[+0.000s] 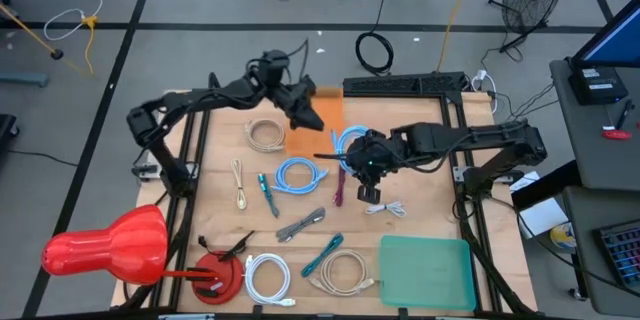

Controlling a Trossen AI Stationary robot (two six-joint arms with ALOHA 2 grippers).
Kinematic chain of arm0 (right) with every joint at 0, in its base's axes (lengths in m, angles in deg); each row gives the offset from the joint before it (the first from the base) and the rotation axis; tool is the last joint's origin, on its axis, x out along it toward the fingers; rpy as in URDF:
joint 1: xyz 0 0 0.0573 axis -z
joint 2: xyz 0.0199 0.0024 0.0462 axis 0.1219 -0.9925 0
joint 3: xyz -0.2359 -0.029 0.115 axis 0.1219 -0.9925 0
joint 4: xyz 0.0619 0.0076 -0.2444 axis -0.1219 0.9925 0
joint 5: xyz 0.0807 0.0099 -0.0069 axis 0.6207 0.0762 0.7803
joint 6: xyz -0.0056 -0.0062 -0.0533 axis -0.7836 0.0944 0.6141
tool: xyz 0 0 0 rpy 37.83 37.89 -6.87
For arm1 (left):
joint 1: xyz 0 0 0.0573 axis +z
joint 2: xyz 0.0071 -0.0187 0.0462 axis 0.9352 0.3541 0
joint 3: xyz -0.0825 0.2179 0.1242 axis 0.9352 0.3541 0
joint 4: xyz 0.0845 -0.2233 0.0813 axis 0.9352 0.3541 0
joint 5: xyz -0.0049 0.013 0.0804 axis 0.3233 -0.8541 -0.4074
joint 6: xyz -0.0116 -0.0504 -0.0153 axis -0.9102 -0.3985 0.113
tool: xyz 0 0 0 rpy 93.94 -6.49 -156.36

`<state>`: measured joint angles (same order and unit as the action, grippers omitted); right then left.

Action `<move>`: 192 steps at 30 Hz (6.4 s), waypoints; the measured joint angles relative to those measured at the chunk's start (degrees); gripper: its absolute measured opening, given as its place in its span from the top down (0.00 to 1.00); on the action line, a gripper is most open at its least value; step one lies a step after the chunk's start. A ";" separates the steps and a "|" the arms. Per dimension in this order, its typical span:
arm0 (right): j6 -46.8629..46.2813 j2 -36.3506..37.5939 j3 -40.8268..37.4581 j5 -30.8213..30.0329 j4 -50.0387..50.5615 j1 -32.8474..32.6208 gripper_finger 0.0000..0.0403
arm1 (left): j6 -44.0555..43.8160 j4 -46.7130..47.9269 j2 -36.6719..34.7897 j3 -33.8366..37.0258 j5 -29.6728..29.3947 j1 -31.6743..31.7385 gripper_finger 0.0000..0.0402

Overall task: Pick & Place USB Port
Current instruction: Put the right blue usb cable into the orange bin

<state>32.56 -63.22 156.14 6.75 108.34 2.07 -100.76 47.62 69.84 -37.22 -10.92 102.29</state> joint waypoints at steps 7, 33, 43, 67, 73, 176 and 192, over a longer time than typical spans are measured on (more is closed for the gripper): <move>-1.48 0.00 0.00 2.99 0.71 -2.92 0.92 | -0.06 0.27 7.74 -9.20 -1.46 -4.11 0.60; -10.55 0.00 0.00 4.19 2.21 -8.82 0.92 | 5.14 5.13 16.13 -12.97 -2.06 -11.57 0.59; -11.45 0.08 0.00 1.45 1.61 -9.71 0.92 | -8.70 -9.87 16.08 -13.40 -0.89 -11.49 0.59; -11.99 0.04 0.00 -0.28 0.45 -8.59 0.91 | -4.36 -3.96 16.08 -13.63 -3.41 -14.79 0.87; -15.13 0.25 -0.02 1.26 -3.10 -8.24 0.76 | -4.37 -4.49 15.94 -13.63 -2.67 -14.11 0.87; -43.12 1.69 -13.44 -0.89 -23.13 23.92 0.98 | 50.20 62.35 -24.83 -13.58 -82.47 -11.86 0.69; -34.38 -24.69 13.46 -1.67 -8.91 23.26 0.98 | 49.77 66.22 -24.39 -13.62 -82.54 -13.74 0.74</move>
<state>-1.81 -87.91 169.60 5.08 99.44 25.33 -50.99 113.84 45.45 -50.83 -93.46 88.55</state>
